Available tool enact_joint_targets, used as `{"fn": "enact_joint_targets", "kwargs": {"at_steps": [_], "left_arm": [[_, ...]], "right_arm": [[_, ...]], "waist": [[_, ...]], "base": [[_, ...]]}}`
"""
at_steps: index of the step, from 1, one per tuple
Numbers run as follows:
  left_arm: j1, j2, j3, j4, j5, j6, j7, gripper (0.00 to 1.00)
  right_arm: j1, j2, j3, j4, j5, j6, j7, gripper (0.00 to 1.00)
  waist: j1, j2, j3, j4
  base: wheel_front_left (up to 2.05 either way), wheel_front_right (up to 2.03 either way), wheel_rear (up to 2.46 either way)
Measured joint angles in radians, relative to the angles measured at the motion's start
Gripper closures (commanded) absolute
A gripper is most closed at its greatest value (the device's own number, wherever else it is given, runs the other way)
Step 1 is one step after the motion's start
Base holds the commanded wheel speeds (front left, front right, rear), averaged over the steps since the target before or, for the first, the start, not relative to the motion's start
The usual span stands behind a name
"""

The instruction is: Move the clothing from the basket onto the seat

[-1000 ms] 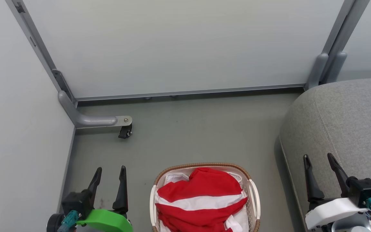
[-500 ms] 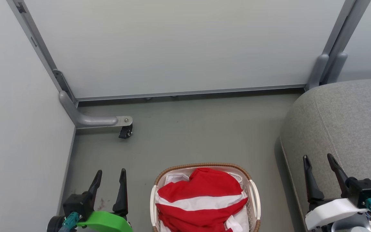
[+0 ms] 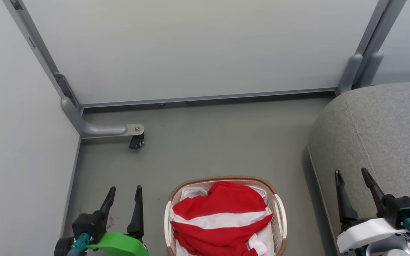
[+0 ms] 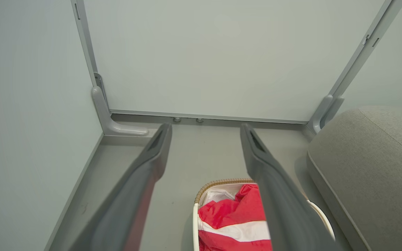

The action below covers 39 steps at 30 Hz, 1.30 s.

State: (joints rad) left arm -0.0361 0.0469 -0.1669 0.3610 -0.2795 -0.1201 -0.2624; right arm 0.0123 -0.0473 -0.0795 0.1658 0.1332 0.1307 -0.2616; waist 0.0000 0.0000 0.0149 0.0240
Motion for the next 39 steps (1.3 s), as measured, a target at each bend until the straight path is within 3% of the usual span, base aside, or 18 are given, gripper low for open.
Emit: {"fn": "enact_joint_targets", "kwargs": {"at_steps": [14, 31, 39], "left_arm": [[-0.154, 0.000, -0.087, 0.074, 0.053, -0.004, -0.002, 0.00], [-0.573, 0.004, -0.288, 0.510, 0.150, -0.009, -0.002, 0.00], [-0.710, 0.010, -0.365, 0.709, 0.145, -0.009, -0.002, 0.00]], "right_arm": [[-0.104, 0.000, 0.014, -0.047, -0.002, 0.000, 0.000, 0.00], [-0.327, -0.002, 0.035, -0.119, 0.056, 0.000, 0.000, 0.00], [-0.363, -0.002, 0.057, -0.154, 0.097, 0.000, 0.000, 0.00]], "waist": [[0.0000, 0.0000, 0.142, -0.025], [0.0001, 0.0000, 0.471, -0.127], [0.0001, 0.0000, 0.614, -0.196]], "base": [[0.00, 0.00, 0.00], [0.00, 0.00, 0.00], [0.00, 0.00, 0.00]]}}
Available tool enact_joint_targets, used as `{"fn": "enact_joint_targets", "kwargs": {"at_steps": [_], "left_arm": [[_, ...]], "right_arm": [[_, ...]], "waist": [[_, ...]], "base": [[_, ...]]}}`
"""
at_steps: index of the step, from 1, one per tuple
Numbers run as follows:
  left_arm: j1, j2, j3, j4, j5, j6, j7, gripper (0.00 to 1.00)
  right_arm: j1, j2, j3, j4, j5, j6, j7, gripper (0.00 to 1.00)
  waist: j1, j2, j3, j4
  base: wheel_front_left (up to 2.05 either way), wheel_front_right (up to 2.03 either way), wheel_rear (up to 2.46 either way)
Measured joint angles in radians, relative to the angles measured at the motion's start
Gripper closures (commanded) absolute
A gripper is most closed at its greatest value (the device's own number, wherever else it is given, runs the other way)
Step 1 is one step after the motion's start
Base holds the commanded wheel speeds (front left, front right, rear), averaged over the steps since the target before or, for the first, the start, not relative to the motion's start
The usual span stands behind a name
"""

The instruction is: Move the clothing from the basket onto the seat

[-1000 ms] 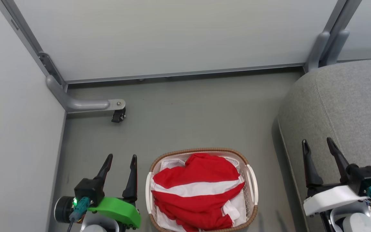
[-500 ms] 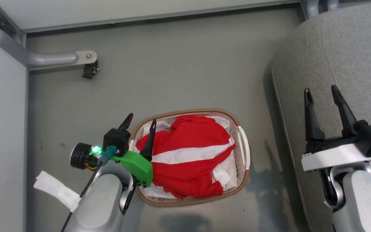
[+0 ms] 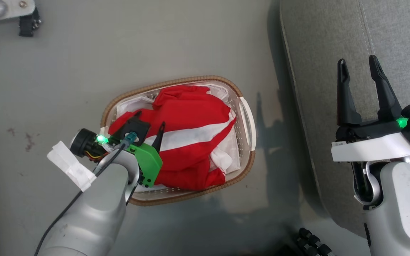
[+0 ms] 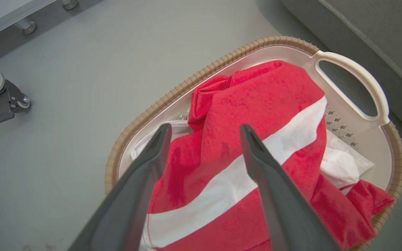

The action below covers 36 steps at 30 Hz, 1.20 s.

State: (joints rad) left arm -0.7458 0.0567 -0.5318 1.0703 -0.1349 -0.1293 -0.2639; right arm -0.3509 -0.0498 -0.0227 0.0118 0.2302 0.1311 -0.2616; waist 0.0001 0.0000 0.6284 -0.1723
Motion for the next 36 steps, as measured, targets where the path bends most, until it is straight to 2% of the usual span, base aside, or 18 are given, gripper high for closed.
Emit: {"fn": "enact_joint_targets", "kwargs": {"at_steps": [9, 18, 19, 20, 21, 22, 36], "left_arm": [[-0.127, 0.019, -0.043, 0.129, -0.009, 0.000, 0.010, 0.00], [-0.163, 0.018, -0.090, 0.170, -0.046, 0.000, 0.026, 0.00], [-0.163, 0.017, -0.097, 0.172, -0.052, 0.000, 0.027, 0.15], [-0.163, 0.015, -0.105, 0.174, -0.059, 0.000, 0.029, 0.54], [-0.163, 0.014, -0.111, 0.176, -0.062, 0.000, 0.030, 0.74], [-0.163, 0.012, -0.118, 0.178, -0.068, 0.000, 0.030, 1.00], [-0.060, -0.004, -0.219, 0.114, -0.157, 0.000, 0.006, 1.00]], "right_arm": [[-0.038, 0.000, 0.020, -0.013, 0.045, 0.000, 0.000, 0.00], [-0.059, 0.001, 0.039, -0.020, 0.070, 0.000, 0.000, 0.00], [-0.060, 0.001, 0.040, -0.020, 0.070, 0.000, 0.000, 0.00], [-0.060, 0.001, 0.040, -0.020, 0.070, 0.000, 0.000, 0.00], [-0.060, 0.001, 0.040, -0.020, 0.070, 0.000, 0.000, 0.00], [-0.060, 0.001, 0.040, -0.019, 0.070, 0.000, 0.000, 0.00], [-0.032, 0.001, 0.048, 0.012, 0.025, 0.000, 0.000, 0.00]], "waist": [[0.0000, 0.0000, 0.130, -0.068], [0.0000, 0.0000, 0.220, -0.119], [0.0000, 0.0001, 0.226, -0.123], [0.0000, 0.0000, 0.231, -0.126], [0.0000, 0.0001, 0.234, -0.128], [0.0000, 0.0000, 0.236, -0.129], [-0.0001, 0.0000, 0.142, -0.089]], "base": [[0.00, 0.00, 0.00], [0.00, 0.00, 0.00], [0.00, 0.00, 0.00], [0.00, 0.00, 0.00], [0.00, 0.00, 0.00], [0.00, 0.00, 0.00], [0.00, 0.00, 0.00]]}}
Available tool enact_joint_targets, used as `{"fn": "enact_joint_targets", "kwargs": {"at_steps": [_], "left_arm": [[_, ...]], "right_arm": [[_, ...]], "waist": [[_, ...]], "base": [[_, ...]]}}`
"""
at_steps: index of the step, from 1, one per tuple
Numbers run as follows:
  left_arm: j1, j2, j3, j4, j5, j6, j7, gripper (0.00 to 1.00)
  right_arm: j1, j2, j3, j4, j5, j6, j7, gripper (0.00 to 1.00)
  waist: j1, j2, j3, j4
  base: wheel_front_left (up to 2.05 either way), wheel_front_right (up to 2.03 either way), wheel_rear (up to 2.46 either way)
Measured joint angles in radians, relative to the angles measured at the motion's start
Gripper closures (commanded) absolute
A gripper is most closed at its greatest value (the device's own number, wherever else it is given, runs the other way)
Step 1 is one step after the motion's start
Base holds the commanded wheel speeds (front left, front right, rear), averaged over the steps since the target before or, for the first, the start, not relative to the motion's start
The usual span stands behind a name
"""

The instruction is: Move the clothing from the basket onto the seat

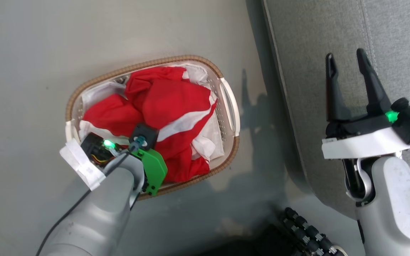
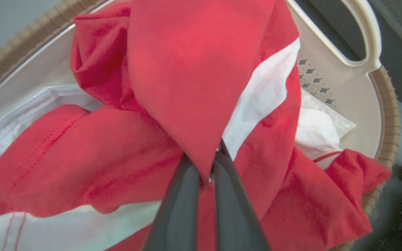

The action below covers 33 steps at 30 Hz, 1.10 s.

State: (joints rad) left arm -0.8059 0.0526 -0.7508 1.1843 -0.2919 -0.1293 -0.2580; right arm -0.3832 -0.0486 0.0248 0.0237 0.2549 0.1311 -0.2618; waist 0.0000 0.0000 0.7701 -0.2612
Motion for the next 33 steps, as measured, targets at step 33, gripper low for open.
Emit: {"fn": "enact_joint_targets", "kwargs": {"at_steps": [33], "left_arm": [[0.112, 0.172, -0.106, -0.583, 0.013, -0.002, -0.004, 1.00]], "right_arm": [[0.337, 0.001, 0.011, 0.103, -0.142, 0.000, 0.000, 0.00]], "waist": [[-0.0001, 0.0000, -0.630, 0.146]], "base": [[0.00, 0.00, 0.00]]}}
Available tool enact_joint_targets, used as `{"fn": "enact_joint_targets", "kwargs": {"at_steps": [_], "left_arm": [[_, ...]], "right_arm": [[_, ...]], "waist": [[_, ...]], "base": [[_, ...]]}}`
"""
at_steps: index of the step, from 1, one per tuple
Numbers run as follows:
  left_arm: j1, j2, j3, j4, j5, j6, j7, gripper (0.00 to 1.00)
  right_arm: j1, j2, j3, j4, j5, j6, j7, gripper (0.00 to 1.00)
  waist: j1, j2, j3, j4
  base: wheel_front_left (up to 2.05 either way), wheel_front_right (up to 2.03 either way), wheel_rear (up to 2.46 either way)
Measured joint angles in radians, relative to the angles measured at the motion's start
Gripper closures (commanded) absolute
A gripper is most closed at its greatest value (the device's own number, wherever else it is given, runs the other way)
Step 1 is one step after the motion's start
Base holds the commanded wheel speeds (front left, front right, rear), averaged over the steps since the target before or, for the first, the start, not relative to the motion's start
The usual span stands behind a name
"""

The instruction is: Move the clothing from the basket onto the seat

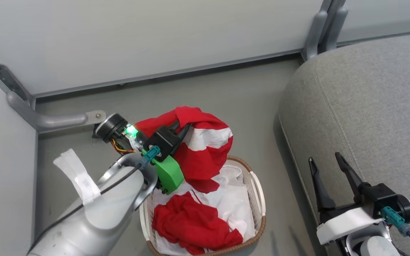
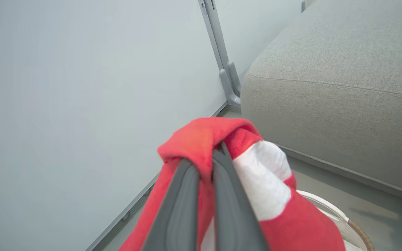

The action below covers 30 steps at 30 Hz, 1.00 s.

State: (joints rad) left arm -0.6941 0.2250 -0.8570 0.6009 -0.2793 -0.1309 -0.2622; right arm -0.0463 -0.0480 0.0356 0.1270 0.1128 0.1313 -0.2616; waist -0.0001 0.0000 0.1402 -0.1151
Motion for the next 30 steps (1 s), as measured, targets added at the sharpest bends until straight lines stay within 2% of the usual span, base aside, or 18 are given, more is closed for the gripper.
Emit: {"fn": "enact_joint_targets", "kwargs": {"at_steps": [5, 14, 25, 30], "left_arm": [[-0.112, 0.055, -0.057, -0.018, -0.034, 0.000, 0.006, 1.00], [-0.283, 0.107, -0.141, -0.050, -0.095, -0.001, 0.034, 1.00], [-0.414, 0.105, -0.211, -0.045, -0.152, -0.001, 0.067, 1.00], [-0.445, 0.089, -0.252, -0.051, -0.168, -0.001, 0.077, 1.00]], "right_arm": [[0.015, 0.000, 0.020, 0.001, 0.000, 0.000, 0.000, 0.00], [-0.007, 0.000, 0.070, -0.004, -0.026, 0.000, 0.000, 0.00], [-0.098, 0.000, 0.192, 0.000, -0.064, 0.000, 0.000, 0.00], [-0.171, 0.000, 0.262, 0.047, -0.082, 0.000, 0.000, 0.00]], "waist": [[0.0000, 0.0000, -0.080, 0.009], [0.0000, 0.0000, -0.143, 0.014], [0.0000, 0.0000, -0.150, 0.021], [0.0000, 0.0000, -0.156, 0.032]], "base": [[0.00, 0.00, 0.00], [0.00, 0.00, 0.00], [0.00, 0.00, 0.00], [0.00, 0.00, 0.00]]}}
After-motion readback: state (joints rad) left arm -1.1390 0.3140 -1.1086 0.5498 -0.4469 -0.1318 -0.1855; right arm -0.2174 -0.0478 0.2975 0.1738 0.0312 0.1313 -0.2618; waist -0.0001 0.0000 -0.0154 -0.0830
